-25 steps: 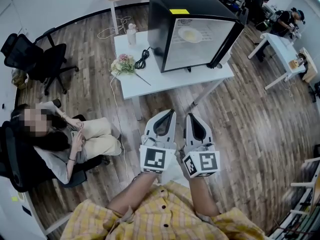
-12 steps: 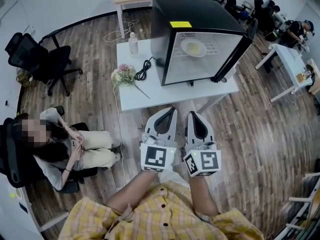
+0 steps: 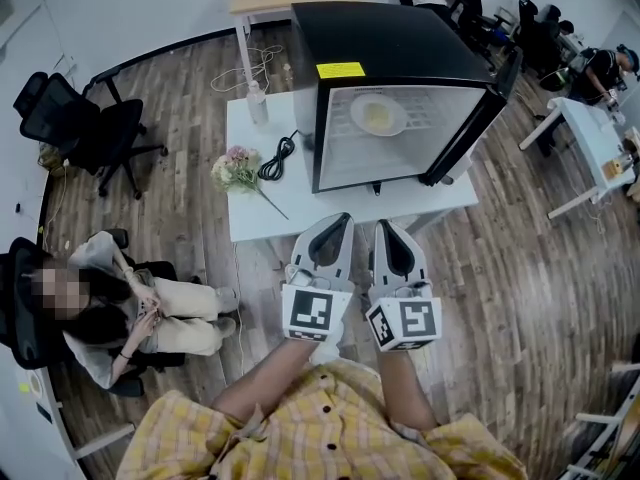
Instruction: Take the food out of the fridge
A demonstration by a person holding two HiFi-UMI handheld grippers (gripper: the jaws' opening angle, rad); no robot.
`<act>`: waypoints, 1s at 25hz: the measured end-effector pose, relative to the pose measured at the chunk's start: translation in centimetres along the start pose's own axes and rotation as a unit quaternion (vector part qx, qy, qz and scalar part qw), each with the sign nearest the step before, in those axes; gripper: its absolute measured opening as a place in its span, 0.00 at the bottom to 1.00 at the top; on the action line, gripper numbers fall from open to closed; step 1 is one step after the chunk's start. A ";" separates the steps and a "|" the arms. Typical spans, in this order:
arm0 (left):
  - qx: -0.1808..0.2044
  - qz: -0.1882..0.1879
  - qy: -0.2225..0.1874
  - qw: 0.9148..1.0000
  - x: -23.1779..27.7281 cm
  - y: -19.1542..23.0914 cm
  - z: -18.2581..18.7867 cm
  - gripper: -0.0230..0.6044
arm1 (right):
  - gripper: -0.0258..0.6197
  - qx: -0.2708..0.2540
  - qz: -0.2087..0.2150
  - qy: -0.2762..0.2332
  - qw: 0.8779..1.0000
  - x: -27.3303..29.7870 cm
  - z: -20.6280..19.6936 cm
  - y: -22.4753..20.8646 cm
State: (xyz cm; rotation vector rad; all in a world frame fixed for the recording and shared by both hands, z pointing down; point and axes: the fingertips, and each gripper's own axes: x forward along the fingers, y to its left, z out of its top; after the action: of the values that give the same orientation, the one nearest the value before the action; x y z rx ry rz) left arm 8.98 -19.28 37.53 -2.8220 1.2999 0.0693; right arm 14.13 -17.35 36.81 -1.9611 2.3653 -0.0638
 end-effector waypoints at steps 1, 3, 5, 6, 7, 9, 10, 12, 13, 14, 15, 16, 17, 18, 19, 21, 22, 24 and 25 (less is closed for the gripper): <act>0.003 0.001 0.002 1.000 0.5 -0.1 -0.1 0.05 | 0.05 0.002 0.002 -0.001 1.000 0.3 0.0 -0.5; 0.009 0.005 0.006 1.000 1.5 -0.2 -0.4 0.05 | 0.05 0.008 0.006 -0.003 1.000 1.0 -0.2 -1.4; 0.013 0.009 0.011 1.000 2.1 -0.2 -0.7 0.05 | 0.05 0.014 0.010 -0.003 1.000 1.5 -0.5 -2.0; 0.013 0.012 0.014 1.000 2.2 -0.3 -0.8 0.05 | 0.05 0.016 0.012 -0.001 1.000 1.6 -0.7 -2.2; 0.014 0.016 0.016 1.000 2.3 -0.4 -0.9 0.05 | 0.05 0.019 0.014 0.001 1.000 1.7 -0.9 -2.4; 0.015 0.021 0.019 0.999 2.4 -0.4 -1.1 0.05 | 0.05 0.022 0.019 0.005 1.000 2.0 -1.3 -2.6; 0.015 0.023 0.022 0.999 2.6 -0.3 -1.2 0.05 | 0.05 0.024 0.022 0.008 0.999 2.1 -1.6 -2.7; 0.013 0.027 0.028 0.999 2.8 -0.1 -1.7 0.05 | 0.05 0.026 0.025 0.013 0.999 2.5 -2.0 -2.8; 0.012 0.028 0.029 0.999 3.0 0.0 -1.8 0.05 | 0.05 0.028 0.025 0.014 0.999 2.6 -2.2 -3.0; 0.011 0.028 0.030 0.999 3.2 0.1 -2.0 0.05 | 0.05 0.030 0.024 0.015 0.999 2.8 -2.3 -3.2; 0.010 0.028 0.029 0.999 3.6 0.2 -2.0 0.05 | 0.05 0.031 0.022 0.016 0.999 3.1 -2.3 -3.5; 0.010 0.027 0.029 0.999 3.9 0.3 -2.1 0.05 | 0.05 0.033 0.020 0.017 0.999 3.3 -2.4 -3.8; 0.010 0.027 0.028 0.999 4.3 0.4 -2.1 0.05 | 0.05 0.033 0.019 0.020 0.999 3.6 -2.4 -4.0; 0.009 0.027 0.027 0.999 4.5 0.6 -2.0 0.05 | 0.05 0.033 0.018 0.022 0.999 3.8 -2.4 -4.2; 0.010 0.026 0.026 0.999 4.9 0.8 -2.0 0.05 | 0.05 0.033 0.016 0.024 0.999 4.1 -2.4 -4.4; 0.012 0.023 0.023 0.999 5.5 1.2 -1.7 0.05 | 0.05 0.033 0.012 0.024 0.999 4.8 -2.2 -4.8; 0.012 0.022 0.022 0.999 5.8 1.3 -1.6 0.05 | 0.05 0.033 0.010 0.023 0.999 5.1 -2.1 -5.0; 0.011 0.019 0.019 1.000 6.5 1.6 -1.6 0.05 | 0.05 0.034 0.007 0.021 0.999 5.8 -1.9 -5.4; 0.010 0.018 0.019 1.000 6.9 1.7 -1.6 0.05 | 0.05 0.036 0.007 0.020 0.999 6.2 -1.9 -5.6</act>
State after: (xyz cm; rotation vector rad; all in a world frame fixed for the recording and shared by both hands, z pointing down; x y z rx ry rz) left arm 12.18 -25.71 38.70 -2.7965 1.3511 0.0038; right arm 18.34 -24.55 38.99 -1.9301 2.3654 -0.1875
